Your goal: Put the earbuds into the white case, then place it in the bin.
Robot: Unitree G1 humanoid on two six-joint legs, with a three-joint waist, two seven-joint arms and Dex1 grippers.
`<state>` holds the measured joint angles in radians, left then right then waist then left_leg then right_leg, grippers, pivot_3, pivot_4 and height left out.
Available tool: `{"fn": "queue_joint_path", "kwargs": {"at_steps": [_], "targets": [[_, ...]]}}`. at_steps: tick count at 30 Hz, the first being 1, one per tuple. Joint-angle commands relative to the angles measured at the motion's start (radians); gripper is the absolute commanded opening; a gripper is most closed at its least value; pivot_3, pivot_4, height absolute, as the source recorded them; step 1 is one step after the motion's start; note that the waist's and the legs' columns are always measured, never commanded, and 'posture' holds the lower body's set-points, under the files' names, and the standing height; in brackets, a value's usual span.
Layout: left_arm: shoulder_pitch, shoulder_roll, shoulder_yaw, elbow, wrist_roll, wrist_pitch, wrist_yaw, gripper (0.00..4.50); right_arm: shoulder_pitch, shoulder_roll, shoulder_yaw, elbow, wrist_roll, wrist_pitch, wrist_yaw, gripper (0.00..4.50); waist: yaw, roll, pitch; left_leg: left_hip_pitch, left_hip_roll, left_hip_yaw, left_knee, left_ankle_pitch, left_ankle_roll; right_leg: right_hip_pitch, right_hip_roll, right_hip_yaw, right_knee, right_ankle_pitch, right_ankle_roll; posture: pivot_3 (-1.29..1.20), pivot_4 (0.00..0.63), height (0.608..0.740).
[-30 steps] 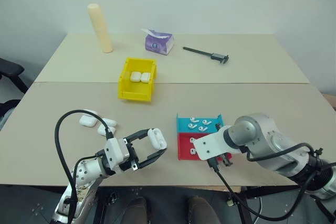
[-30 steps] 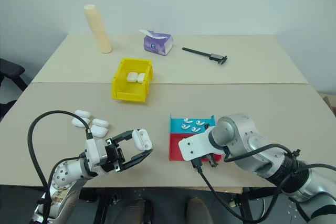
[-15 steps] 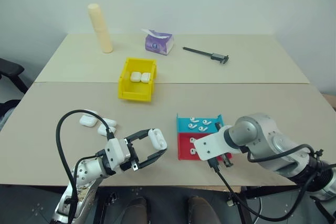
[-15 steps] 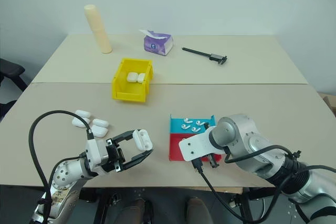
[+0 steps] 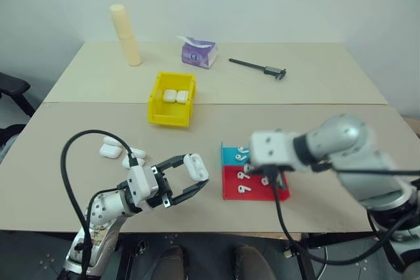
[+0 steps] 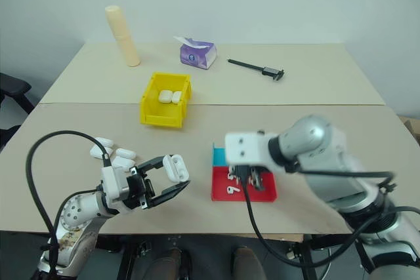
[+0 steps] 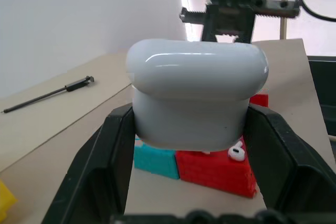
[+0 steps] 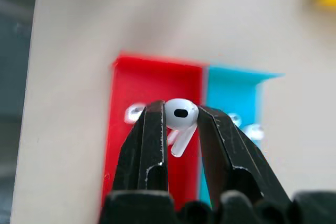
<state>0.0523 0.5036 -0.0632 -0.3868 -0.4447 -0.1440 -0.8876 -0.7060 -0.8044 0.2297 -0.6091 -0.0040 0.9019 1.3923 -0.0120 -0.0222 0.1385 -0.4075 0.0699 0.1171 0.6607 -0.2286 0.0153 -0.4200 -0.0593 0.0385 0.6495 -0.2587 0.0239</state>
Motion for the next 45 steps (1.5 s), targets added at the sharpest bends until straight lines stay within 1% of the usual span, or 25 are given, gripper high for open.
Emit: {"fn": "queue_joint_path", "kwargs": {"at_steps": [1, 2, 3, 4, 8, 11, 16, 19, 24, 34, 39, 45], "targets": [[-0.054, 0.021, 0.024, -0.098, -0.124, 0.093, -0.004, 2.78, -0.066, 0.051, -0.240, 0.020, 0.183, 0.044, -0.037, 0.68, 0.000, 0.000, 0.000, 0.000, 0.000, 0.000, 0.000, 0.000, 0.000, 0.000, 0.000, 0.000, 0.000, 0.000, 0.000, 0.00, 0.150, 0.740], [-0.079, 0.022, 0.021, -0.118, -0.161, 0.127, -0.003, 2.78, -0.074, 0.099, -0.318, 0.040, 0.236, -0.002, -0.070, 0.68, 0.000, 0.000, 0.000, 0.000, 0.000, 0.000, 0.000, 0.000, 0.000, 0.000, 0.000, 0.000, 0.000, 0.000, 0.000, 0.00, 0.150, 0.740], [-0.096, 0.024, 0.021, -0.130, -0.185, 0.151, -0.003, 2.78, -0.078, 0.131, -0.365, 0.053, 0.273, -0.035, -0.096, 0.68, 0.000, 0.000, 0.000, 0.000, 0.000, 0.000, 0.000, 0.000, 0.000, 0.001, 0.000, 0.000, 0.000, 0.000, 0.000, 0.00, 0.150, 0.740], [-0.110, 0.024, 0.022, -0.136, -0.201, 0.165, -0.007, 2.78, -0.075, 0.155, -0.394, 0.060, 0.299, -0.071, -0.119, 0.68, 0.000, 0.000, 0.000, 0.000, 0.000, 0.000, 0.000, 0.000, 0.000, 0.001, 0.000, 0.000, 0.000, 0.000, 0.000, 0.00, 0.150, 0.740], [-0.154, 0.044, 0.029, -0.156, -0.313, 0.260, -0.050, 2.78, -0.010, 0.336, -0.501, 0.047, 0.468, -0.233, -0.208, 0.68, -0.002, 0.000, 0.000, 0.000, 0.000, 0.000, 0.000, 0.000, 0.000, 0.001, 0.001, 0.000, 0.000, 0.000, 0.000, 0.00, 0.150, 0.740], [-0.181, 0.051, 0.028, -0.143, -0.331, 0.274, -0.098, 2.78, 0.057, 0.413, -0.514, 0.030, 0.574, -0.322, -0.226, 0.68, -0.002, 0.000, 0.000, 0.000, 0.000, 0.000, 0.000, 0.000, 0.000, 0.001, 0.001, 0.000, 0.000, 0.000, 0.001, 0.00, 0.150, 0.740], [-0.230, 0.059, 0.027, -0.126, -0.324, 0.296, -0.138, 2.78, 0.129, 0.472, -0.466, 0.041, 0.673, -0.431, -0.243, 0.68, -0.002, 0.000, 0.000, 0.001, 0.000, 0.000, 0.000, 0.000, 0.000, 0.002, 0.001, 0.000, 0.000, 0.000, 0.001, 0.00, 0.150, 0.740], [-0.243, 0.046, 0.026, -0.120, -0.327, 0.303, -0.150, 2.78, 0.164, 0.472, -0.409, 0.075, 0.670, -0.506, -0.205, 0.68, -0.003, 0.000, 0.000, 0.001, 0.000, 0.000, 0.000, 0.000, 0.000, 0.002, 0.001, 0.001, 0.000, 0.000, 0.001, 0.00, 0.150, 0.740], [-0.256, 0.031, 0.026, -0.102, -0.315, 0.310, -0.155, 2.78, 0.162, 0.469, -0.334, 0.144, 0.658, -0.595, -0.184, 0.68, -0.003, 0.000, 0.000, 0.001, 0.000, 0.000, 0.000, 0.000, 0.000, 0.002, 0.001, 0.000, 0.000, 0.000, 0.001, 0.00, 0.150, 0.740], [-0.265, 0.019, 0.035, -0.084, -0.310, 0.299, -0.168, 2.78, 0.168, 0.466, -0.224, 0.219, 0.638, -0.711, -0.160, 0.68, -0.002, 0.000, 0.000, 0.001, 0.000, 0.000, 0.000, 0.000, 0.000, 0.002, 0.001, 0.000, 0.000, 0.000, 0.001, 0.00, 0.150, 0.740], [-0.256, 0.015, 0.035, -0.092, -0.311, 0.297, -0.175, 2.78, 0.174, 0.467, -0.190, 0.237, 0.624, -0.745, -0.163, 0.68, -0.002, 0.000, 0.000, 0.001, 0.000, 0.001, 0.000, 0.000, 0.000, 0.002, 0.001, 0.000, 0.000, 0.000, 0.001, 0.00, 0.150, 0.740], [-0.249, 0.011, 0.035, -0.101, -0.308, 0.297, -0.175, 2.78, 0.157, 0.455, -0.183, 0.298, 0.604, -0.787, -0.151, 0.68, -0.001, 0.000, 0.000, 0.001, 0.000, 0.001, 0.000, 0.000, 0.000, 0.002, 0.001, 0.000, 0.000, 0.000, 0.001, 0.00, 0.150, 0.740]]}}
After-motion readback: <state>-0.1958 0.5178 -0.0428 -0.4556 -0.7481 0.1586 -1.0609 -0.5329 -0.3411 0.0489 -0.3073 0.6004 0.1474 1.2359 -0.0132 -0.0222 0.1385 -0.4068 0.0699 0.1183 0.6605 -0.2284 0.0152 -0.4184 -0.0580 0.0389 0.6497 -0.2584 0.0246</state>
